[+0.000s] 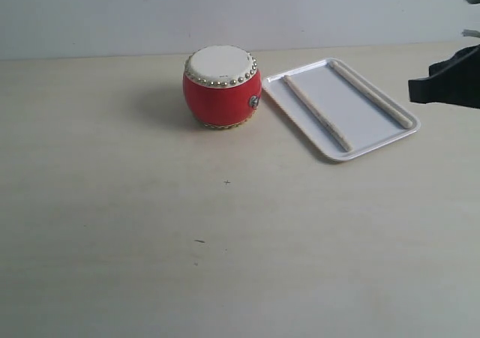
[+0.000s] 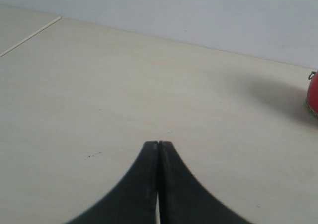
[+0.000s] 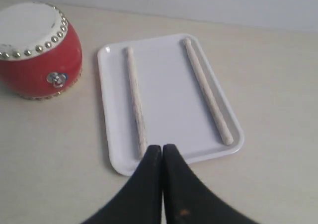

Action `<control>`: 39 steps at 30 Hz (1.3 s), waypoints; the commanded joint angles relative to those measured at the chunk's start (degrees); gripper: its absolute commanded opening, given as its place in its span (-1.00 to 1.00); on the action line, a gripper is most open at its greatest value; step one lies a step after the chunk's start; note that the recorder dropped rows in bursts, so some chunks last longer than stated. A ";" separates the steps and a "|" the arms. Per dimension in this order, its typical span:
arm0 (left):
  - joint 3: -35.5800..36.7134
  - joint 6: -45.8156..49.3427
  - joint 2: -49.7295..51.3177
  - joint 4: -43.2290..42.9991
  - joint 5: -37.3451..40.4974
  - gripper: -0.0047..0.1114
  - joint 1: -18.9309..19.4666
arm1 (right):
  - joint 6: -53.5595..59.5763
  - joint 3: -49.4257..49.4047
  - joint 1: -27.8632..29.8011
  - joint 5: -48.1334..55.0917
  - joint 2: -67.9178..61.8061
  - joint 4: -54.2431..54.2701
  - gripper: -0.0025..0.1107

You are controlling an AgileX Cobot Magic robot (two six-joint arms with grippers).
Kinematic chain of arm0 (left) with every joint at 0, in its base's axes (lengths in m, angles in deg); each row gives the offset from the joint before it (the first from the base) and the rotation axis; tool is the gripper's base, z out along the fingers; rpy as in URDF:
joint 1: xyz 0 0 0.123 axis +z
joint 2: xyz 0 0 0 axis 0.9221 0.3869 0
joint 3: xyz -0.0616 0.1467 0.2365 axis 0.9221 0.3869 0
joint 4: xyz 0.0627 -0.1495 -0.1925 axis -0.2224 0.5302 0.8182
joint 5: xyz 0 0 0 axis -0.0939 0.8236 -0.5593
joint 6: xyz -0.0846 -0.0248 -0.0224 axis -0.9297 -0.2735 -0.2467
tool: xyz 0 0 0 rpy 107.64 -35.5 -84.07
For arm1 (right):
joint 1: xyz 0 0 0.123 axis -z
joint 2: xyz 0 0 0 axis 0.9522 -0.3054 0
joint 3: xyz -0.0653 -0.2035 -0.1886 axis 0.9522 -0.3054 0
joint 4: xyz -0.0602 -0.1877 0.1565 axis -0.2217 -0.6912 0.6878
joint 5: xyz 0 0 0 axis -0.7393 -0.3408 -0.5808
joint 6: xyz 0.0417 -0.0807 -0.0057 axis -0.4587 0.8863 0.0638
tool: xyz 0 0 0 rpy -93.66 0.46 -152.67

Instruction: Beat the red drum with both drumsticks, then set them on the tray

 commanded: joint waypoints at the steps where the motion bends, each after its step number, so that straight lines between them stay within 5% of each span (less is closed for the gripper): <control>1: 0.18 -0.25 -0.38 0.42 -0.14 -0.92 0.19 | -0.78 -4.55 0.24 1.39 13.46 -0.42 -0.96; 9: 0.18 -0.25 -0.38 0.42 -0.14 -0.92 0.19 | -0.67 -16.17 5.23 1.27 47.10 -0.72 -0.96; 16: 0.18 -0.25 -0.38 0.42 -0.14 -0.92 0.19 | -0.67 -21.35 7.61 1.27 61.29 -0.93 -0.96; 26: 0.18 -0.25 -0.38 0.42 -0.14 -0.92 0.19 | -2.23 -25.62 7.72 0.91 64.90 -0.94 -0.96; 32: 0.18 -0.25 -0.38 0.42 -0.14 -0.92 0.19 | -17.99 -30.05 10.78 1.71 64.90 -14.61 -0.96; 39: 0.18 -0.25 -0.38 0.42 -0.14 -0.92 0.19 | -20.72 -32.44 13.59 3.20 64.90 -17.41 -0.96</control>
